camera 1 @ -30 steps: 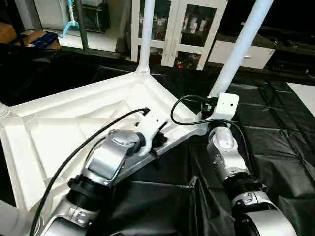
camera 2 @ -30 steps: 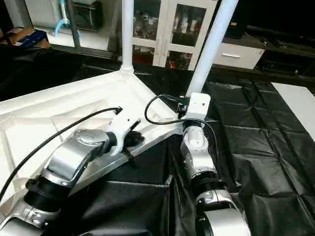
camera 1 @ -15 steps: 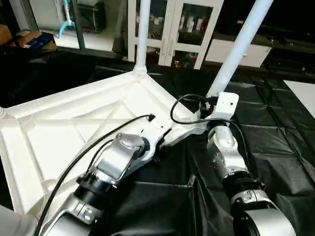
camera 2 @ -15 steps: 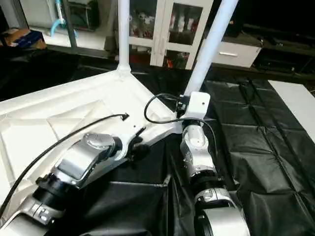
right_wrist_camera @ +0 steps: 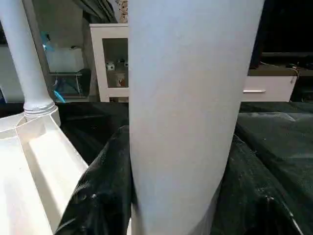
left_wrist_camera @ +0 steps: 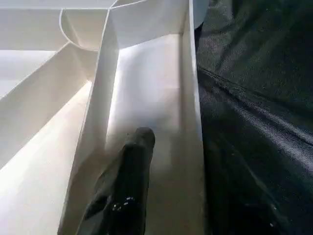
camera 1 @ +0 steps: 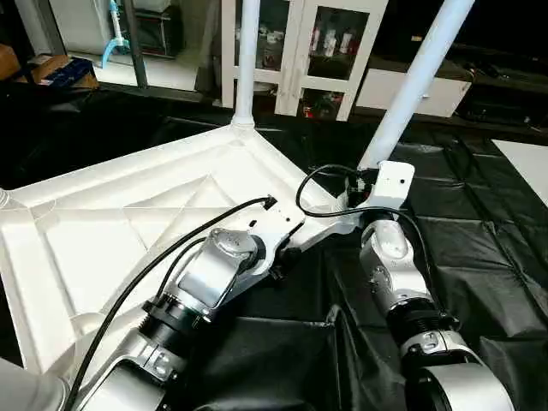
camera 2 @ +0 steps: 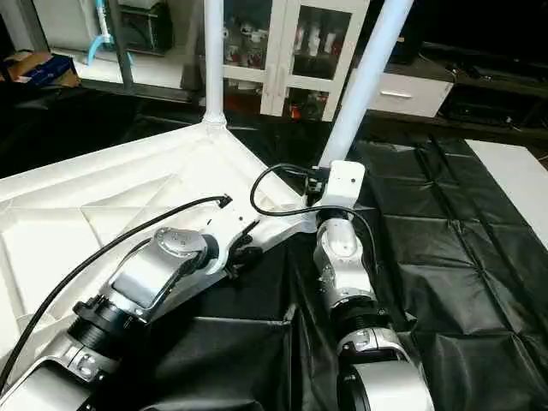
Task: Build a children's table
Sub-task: Insert table leg to table base
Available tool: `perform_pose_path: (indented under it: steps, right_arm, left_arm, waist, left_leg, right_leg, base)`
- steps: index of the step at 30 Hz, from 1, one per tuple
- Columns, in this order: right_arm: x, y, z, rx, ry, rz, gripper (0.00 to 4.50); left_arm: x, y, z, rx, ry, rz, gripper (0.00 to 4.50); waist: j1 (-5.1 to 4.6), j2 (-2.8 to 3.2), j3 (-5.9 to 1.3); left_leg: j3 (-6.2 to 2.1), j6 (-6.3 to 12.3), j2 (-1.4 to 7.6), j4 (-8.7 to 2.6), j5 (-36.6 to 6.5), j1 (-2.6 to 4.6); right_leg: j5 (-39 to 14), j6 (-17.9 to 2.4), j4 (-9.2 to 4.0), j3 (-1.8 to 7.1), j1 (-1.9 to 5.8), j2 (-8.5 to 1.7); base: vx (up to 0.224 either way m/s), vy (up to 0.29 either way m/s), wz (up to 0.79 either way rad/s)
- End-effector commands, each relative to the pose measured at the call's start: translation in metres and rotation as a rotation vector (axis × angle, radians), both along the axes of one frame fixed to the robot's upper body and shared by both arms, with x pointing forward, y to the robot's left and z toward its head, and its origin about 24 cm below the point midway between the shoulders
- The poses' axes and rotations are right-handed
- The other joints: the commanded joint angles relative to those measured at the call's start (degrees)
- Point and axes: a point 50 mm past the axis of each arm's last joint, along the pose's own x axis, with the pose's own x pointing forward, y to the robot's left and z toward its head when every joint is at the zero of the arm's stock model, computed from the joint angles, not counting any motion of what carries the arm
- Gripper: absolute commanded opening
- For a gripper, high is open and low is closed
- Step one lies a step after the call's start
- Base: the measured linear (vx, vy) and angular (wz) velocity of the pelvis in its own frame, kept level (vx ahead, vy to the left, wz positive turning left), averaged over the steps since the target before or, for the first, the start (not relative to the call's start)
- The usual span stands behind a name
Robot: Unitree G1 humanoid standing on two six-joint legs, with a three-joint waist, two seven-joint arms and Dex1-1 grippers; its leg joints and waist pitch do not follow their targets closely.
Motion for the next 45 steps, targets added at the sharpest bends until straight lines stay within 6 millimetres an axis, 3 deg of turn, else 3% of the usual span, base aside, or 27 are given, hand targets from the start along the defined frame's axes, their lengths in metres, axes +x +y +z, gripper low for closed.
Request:
perform_pose_path:
  steps: [1, 8, 21, 25, 27, 29, 33, 35, 37, 39, 43, 45]
  right_arm:
    - [-0.009, -0.003, -0.029, 0.016, 0.139, -0.007, 1.81]
    - [-0.008, -0.002, -0.028, 0.017, 0.143, 0.003, 1.81]
    - [-0.008, 0.003, -0.028, 0.015, 0.153, 0.063, 1.81]
    - [-0.008, 0.008, -0.027, 0.021, 0.16, 0.123, 1.81]
    - [-0.011, 0.014, -0.024, 0.022, 0.162, 0.174, 1.81]
    - [-0.014, 0.017, -0.023, 0.027, 0.161, 0.202, 1.81]
    - [-0.019, 0.02, -0.022, 0.019, 0.153, 0.244, 1.81]
    - [-0.029, 0.02, -0.023, 0.01, 0.148, 0.278, 1.81]
    - [-0.03, 0.019, -0.024, -0.001, 0.148, 0.283, 1.81]
    - [-0.031, 0.018, -0.025, -0.006, 0.153, 0.286, 1.81]
    - [-0.031, 0.018, -0.025, -0.004, 0.165, 0.284, 1.81]
    - [-0.031, 0.018, -0.023, -0.003, 0.164, 0.287, 1.81]
  left_arm:
    - [-0.002, 0.006, -0.014, 0.042, 0.043, 0.033, 1.44]
    - [-0.01, 0.01, -0.028, 0.108, 0.133, -0.018, 0.96]
    - [-0.008, 0.017, -0.028, 0.116, 0.138, -0.032, 0.03]
    - [-0.009, 0.025, -0.026, 0.116, 0.142, -0.053, 0.03]
    - [-0.011, 0.043, -0.02, 0.136, 0.124, -0.059, 0.03]
    - [-0.015, 0.056, -0.014, 0.151, 0.107, -0.084, 0.03]
    - [-0.023, 0.07, -0.008, 0.161, 0.114, -0.092, 0.03]
    - [-0.039, 0.087, 0.001, 0.174, 0.117, -0.098, 0.03]
    - [-0.042, 0.087, 0.002, 0.169, 0.117, -0.094, 0.03]
    - [-0.043, 0.085, 0.003, 0.159, 0.116, -0.09, 0.03]
    - [-0.045, 0.077, 0.003, 0.128, 0.116, -0.104, 0.03]
    - [-0.046, 0.074, 0.003, 0.122, 0.118, -0.119, 0.03]
  waist:
    - [-0.21, 1.19, -2.35]
    - [-0.3, 1.16, -2.26]
    - [-0.39, 1.29, -2.17]
    - [-0.5, 1.49, -2.09]
    - [-0.84, 1.51, -2.17]
    - [-1.57, 1.59, -2.29]
    - [-1.95, 1.75, -2.57]
    - [-2.32, 1.66, -2.81]
    - [-2.48, 1.61, -2.89]
    - [-2.36, 1.58, -2.47]
    - [-2.33, 1.66, -2.21]
    - [-2.29, 1.78, -2.21]
  left_leg:
    - [-2.21, -2.32, 3.93, -5.21, -15.28, 1.14]
    - [-2.39, -2.91, 3.94, -5.4, -17.3, 1.15]
    - [-2.43, -3.12, 3.96, -5.53, -19.0, 1.2]
    - [-2.63, -3.18, 3.97, -5.71, -19.63, 1.04]
    - [-2.89, -3.33, 4.02, -5.92, -19.27, 0.67]
    - [-3.16, -3.33, 4.07, -6.11, -17.76, 0.26]
    - [-2.86, -2.83, 4.02, -5.75, -13.61, 0.41]
    - [-2.73, -1.21, 3.96, -5.36, -6.95, -0.06]
    - [-2.48, -0.35, 3.98, -5.12, -4.92, 0.47]
    - [-2.13, -0.05, 3.97, -5.17, -7.26, 0.84]
    - [-2.26, -2.05, 4.01, -5.44, -11.29, 1.04]
    - [-2.35, -2.77, 3.98, -5.49, -11.98, 1.09]
  right_leg:
    - [-8.49, -10.63, -4.35, 2.14, 0.42, -4.07]
    - [-11.97, -9.7, -4.67, 2.2, 0.18, -4.15]
    - [-14.2, -9.36, -5.03, 2.26, -0.11, -4.23]
    - [-15.79, -9.08, -5.11, 2.24, -0.04, -4.33]
    - [-15.33, -9.01, -4.94, 2.17, 0.26, -4.33]
    - [-12.36, -9.56, -4.47, 2.12, 0.64, -4.32]
    - [-5.11, -11.44, -3.78, 2.22, 0.94, -4.17]
    - [4.69, -12.98, -2.72, 2.25, 1.79, -4.22]
    - [7.8, -13.86, -2.61, 2.17, 1.57, -4.01]
    - [4.01, -15.11, -3.08, 2.29, 1.28, -3.95]
    - [-3.03, -13.75, -3.57, 2.36, 0.96, -3.77]
    - [-4.06, -12.98, -3.59, 2.37, 0.87, -3.7]
  base:
    - [0.0, 0.0, 0.0]
    - [0.0, 0.0, 0.0]
    - [0.0, 0.0, 0.0]
    - [0.0, 0.0, 0.0]
    - [0.0, 0.0, 0.0]
    - [0.0, 0.0, 0.0]
    - [0.0, 0.0, 0.0]
    - [0.0, 0.0, 0.0]
    - [0.0, 0.0, 0.0]
    - [0.0, 0.0, 0.0]
    - [0.0, 0.0, 0.0]
    - [0.0, 0.0, 0.0]
